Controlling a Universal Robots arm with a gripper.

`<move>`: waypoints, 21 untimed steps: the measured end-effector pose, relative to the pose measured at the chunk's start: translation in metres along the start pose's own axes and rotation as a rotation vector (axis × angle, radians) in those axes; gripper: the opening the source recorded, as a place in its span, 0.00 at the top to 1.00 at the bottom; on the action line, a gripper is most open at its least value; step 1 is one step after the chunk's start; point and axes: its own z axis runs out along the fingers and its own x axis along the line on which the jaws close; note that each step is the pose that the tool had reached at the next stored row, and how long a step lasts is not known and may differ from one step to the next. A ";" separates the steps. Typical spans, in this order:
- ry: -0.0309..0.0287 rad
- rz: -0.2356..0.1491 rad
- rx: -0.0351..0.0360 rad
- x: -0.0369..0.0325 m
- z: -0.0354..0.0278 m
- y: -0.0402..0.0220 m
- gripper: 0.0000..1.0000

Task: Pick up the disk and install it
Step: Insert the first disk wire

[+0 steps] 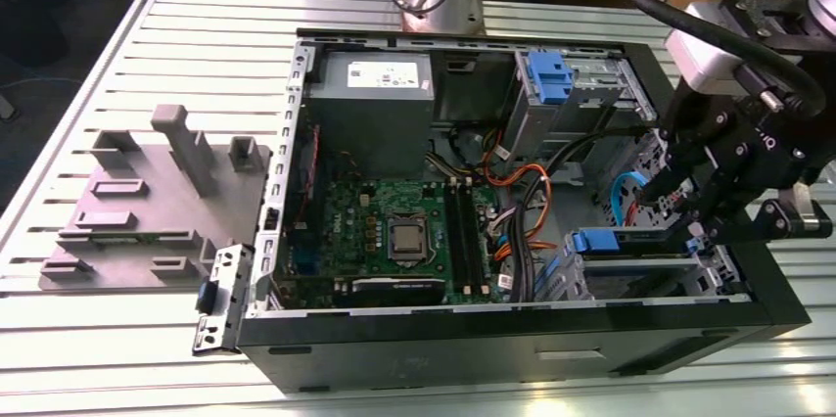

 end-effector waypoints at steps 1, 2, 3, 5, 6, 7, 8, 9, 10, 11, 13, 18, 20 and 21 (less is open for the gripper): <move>0.0000 0.000 0.0000 -0.0011 -0.0006 0.0000 0.52; 0.0002 0.000 0.0000 -0.0020 -0.0016 0.0001 0.52; 0.0004 0.000 0.0000 -0.0026 -0.0028 0.0001 0.52; 0.0000 0.000 0.0000 -0.0040 -0.0039 0.0001 0.52; 0.0000 0.000 0.0000 -0.0051 -0.0039 0.0001 0.52; 0.0002 0.000 0.0000 -0.0067 -0.0040 0.0001 0.52; 0.0000 0.000 0.0000 -0.0089 -0.0038 0.0002 0.52; 0.0002 0.000 0.0000 -0.0108 -0.0038 0.0001 0.52; 0.0002 0.000 0.0001 -0.0125 -0.0035 0.0001 0.52; 0.0005 0.000 0.0001 -0.0140 -0.0031 0.0001 0.52; 0.0041 0.000 0.0002 -0.0164 -0.0012 0.0001 0.52; 0.0166 0.001 0.0004 -0.0194 0.0059 -0.0003 0.52; 0.0197 0.000 0.0004 -0.0199 0.0075 -0.0014 0.52; 0.0213 0.001 0.0004 -0.0200 0.0080 -0.0022 0.52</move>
